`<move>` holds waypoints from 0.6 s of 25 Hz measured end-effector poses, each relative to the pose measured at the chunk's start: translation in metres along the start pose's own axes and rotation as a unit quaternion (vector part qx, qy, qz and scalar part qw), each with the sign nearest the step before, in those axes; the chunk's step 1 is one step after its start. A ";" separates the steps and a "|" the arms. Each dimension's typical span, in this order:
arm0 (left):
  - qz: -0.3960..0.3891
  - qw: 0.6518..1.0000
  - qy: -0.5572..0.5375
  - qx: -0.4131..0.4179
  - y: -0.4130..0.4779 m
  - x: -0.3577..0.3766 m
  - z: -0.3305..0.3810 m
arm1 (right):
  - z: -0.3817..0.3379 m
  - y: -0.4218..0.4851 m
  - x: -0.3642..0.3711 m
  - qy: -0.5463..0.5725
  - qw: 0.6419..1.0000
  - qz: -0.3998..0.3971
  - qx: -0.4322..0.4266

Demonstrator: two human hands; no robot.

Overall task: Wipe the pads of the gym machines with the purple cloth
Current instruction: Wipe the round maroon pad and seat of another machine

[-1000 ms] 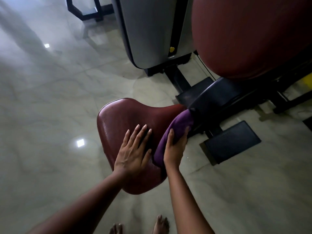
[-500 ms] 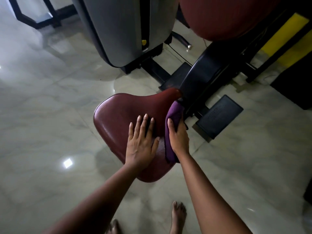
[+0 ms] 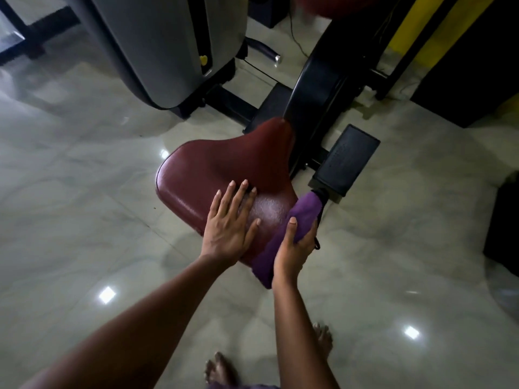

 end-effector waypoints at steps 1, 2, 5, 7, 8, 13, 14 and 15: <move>-0.007 1.000 -0.001 0.004 0.000 0.000 0.000 | 0.005 -0.014 0.000 0.002 1.000 0.000 0.018; -0.019 1.000 -0.005 0.007 0.001 0.001 0.000 | 0.011 -0.027 -0.001 -0.002 1.000 -0.004 0.026; -0.068 0.996 -0.054 0.014 -0.002 0.002 0.000 | 0.024 -0.064 -0.006 -0.022 0.999 -0.038 0.012; -0.089 0.987 -0.131 -0.007 -0.022 -0.005 -0.005 | 0.028 -0.088 -0.008 -0.035 0.995 -0.088 0.030; -0.088 0.978 -0.185 -0.026 -0.036 -0.011 -0.007 | 0.029 -0.098 -0.010 -0.042 0.991 -0.121 0.042; -0.144 0.797 -0.513 -0.283 -0.135 -0.017 -0.012 | 0.027 -0.145 -0.006 -0.062 0.943 -0.315 0.084; -0.128 0.674 -0.636 -0.354 -0.149 -0.020 -0.004 | 0.023 -0.153 0.002 -0.059 0.921 -0.375 0.087; -0.100 0.528 -0.731 -0.421 -0.159 -0.023 0.007 | 0.019 -0.161 0.012 -0.062 0.893 -0.435 0.095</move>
Point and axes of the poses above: each hand's wrist, its own y-axis towards the middle knuckle, its own x-axis out of the palm, z = x × y, the point moved 9 cm from there along y, towards the middle knuckle, and after that the axes turned 7 degrees about y, right-handed, at the moved point
